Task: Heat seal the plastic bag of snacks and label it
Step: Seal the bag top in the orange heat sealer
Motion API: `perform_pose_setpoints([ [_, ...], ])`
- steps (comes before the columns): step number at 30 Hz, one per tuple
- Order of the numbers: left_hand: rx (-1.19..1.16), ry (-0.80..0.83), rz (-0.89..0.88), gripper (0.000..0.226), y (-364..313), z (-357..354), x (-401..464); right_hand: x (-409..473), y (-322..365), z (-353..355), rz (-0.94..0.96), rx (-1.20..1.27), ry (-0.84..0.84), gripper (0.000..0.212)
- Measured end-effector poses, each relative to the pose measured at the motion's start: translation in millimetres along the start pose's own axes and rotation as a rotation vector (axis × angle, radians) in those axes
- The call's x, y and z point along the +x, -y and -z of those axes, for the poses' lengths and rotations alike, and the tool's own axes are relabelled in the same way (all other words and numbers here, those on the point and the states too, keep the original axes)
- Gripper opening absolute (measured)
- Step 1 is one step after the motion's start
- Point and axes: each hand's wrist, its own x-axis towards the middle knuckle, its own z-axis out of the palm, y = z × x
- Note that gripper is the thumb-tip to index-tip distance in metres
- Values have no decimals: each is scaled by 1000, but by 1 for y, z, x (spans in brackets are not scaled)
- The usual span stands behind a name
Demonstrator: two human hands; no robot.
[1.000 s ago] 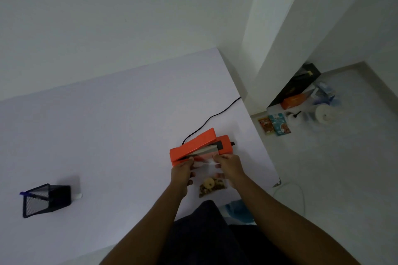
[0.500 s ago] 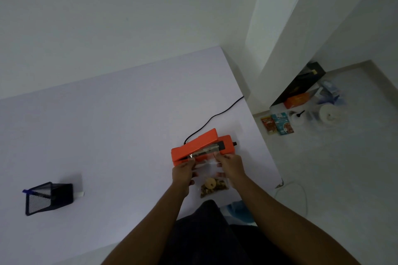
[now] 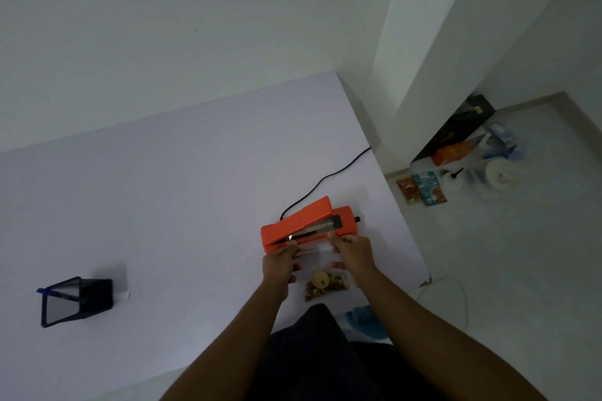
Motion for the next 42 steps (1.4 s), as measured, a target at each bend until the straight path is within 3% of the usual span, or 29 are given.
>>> perform_pose_setpoints([
  [14, 13, -46, -43, 17, 2, -3, 0, 0, 9, 10, -20, -103, -34, 20],
  [19, 24, -41, -38, 17, 0, -3, -2, -6, 27, 27, 200, -249, -162, 44],
  [23, 26, -41, -43, 21, 0, -3, -1, -23, 59, 27, 337, -131, -89, 50],
  [28, 33, -45, -43, 24, -1, -2, -1, -41, 94, 15, 439, -11, 39, 46],
  [33, 40, -46, -39, 23, -2, -2, -2, -50, 104, 5, 560, -128, 141, 34],
  [42, 31, -59, -31, 24, -4, -3, -5, -36, 91, 11, 557, -150, 65, 23],
])
